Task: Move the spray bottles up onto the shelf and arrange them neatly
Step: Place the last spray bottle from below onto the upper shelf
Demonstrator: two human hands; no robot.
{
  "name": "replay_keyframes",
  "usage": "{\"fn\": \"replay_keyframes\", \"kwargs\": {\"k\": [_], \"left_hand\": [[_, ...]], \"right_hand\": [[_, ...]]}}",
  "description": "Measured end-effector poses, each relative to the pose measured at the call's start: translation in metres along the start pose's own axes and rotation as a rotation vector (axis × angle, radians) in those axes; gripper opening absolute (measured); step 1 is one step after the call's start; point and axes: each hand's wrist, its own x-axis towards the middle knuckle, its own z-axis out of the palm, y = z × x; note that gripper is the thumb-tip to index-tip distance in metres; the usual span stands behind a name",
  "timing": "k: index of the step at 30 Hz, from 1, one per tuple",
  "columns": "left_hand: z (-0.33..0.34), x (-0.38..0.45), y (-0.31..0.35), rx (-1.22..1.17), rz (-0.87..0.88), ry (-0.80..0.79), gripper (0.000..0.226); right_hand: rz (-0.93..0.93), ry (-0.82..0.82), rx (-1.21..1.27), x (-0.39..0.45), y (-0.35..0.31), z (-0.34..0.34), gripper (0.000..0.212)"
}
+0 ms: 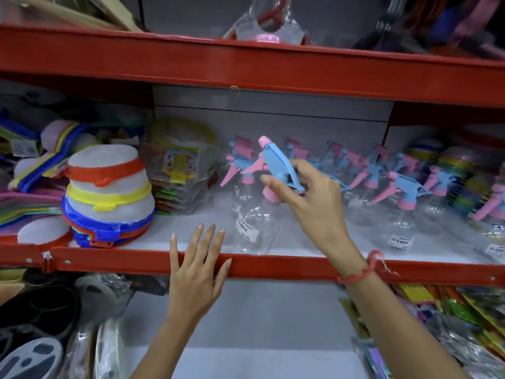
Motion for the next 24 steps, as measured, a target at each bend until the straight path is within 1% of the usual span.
{"fn": "replay_keyframes", "kwargs": {"k": [4, 10, 12, 15, 20, 22, 24], "left_hand": [[0.003, 0.001, -0.001, -0.008, 0.000, -0.002, 0.054], [0.007, 0.001, -0.003, -0.010, 0.016, 0.007, 0.055], [0.008, 0.001, -0.004, -0.012, 0.015, 0.007, 0.056], [0.009, 0.000, -0.005, -0.006, 0.013, 0.002, 0.056], [0.010, 0.000, -0.005, 0.000, 0.013, 0.001, 0.056], [0.010, 0.000, -0.004, 0.004, 0.011, -0.002, 0.056], [0.009, 0.000, -0.004, 0.008, 0.011, -0.004, 0.056]], "right_hand": [[0.022, 0.029, -0.055, 0.019, 0.020, 0.023, 0.030], [0.033, -0.033, -0.237, 0.024, 0.050, 0.051, 0.037], [0.045, -0.041, -0.263, 0.022, 0.055, 0.055, 0.040], [0.063, -0.022, -0.260, 0.022, 0.060, 0.057, 0.043], [0.169, -0.090, -0.136, 0.005, 0.069, 0.062, 0.050], [0.191, -0.091, -0.141, -0.006, 0.074, 0.065, 0.059], [0.188, -0.098, -0.184, -0.017, 0.077, 0.067, 0.073]]}}
